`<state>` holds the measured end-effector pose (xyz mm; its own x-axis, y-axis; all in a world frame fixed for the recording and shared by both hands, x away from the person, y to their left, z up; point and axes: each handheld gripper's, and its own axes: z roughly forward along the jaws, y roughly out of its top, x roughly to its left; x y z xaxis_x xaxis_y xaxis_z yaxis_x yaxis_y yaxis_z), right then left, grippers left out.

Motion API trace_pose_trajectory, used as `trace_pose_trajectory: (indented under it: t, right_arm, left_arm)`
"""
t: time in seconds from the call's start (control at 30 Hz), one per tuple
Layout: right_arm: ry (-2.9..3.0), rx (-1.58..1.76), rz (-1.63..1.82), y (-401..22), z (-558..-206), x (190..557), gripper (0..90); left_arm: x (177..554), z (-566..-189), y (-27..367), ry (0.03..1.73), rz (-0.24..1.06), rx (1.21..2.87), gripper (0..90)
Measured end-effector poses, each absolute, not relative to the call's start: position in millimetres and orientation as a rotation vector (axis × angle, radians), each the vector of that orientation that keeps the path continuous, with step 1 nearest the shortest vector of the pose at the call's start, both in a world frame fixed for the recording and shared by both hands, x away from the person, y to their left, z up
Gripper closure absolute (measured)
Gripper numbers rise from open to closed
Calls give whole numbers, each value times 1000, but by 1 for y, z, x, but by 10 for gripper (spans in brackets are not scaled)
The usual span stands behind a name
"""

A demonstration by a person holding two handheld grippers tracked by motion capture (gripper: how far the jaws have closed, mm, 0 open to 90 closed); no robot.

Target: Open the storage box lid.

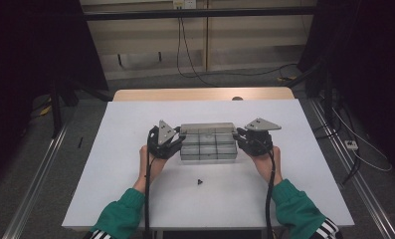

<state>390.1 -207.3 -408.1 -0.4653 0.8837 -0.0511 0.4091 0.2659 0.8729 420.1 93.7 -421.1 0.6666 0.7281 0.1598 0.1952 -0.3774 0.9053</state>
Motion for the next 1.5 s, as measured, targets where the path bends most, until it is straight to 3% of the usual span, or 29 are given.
trace_pose_trajectory:
  t: [1.5]
  right_arm:
    - [1949,1227,1180,-209,-406,414,758]
  left_arm:
    - [439,-418,95,786,643,1853,719]
